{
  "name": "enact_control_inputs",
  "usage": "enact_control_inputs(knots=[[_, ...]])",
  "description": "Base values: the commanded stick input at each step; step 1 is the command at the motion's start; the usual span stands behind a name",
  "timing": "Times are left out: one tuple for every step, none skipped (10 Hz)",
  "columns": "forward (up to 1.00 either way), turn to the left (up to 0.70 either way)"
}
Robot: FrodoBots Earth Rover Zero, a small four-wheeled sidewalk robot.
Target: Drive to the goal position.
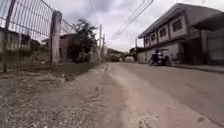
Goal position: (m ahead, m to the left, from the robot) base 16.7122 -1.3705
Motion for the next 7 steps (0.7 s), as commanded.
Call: enact_control_inputs(knots=[[0.7, 0.0], [0.7, 0.0], [0.7, 0.0], [0.7, 0.0], [0.7, 0.0], [0.7, 0.0], [0.7, 0.0]])
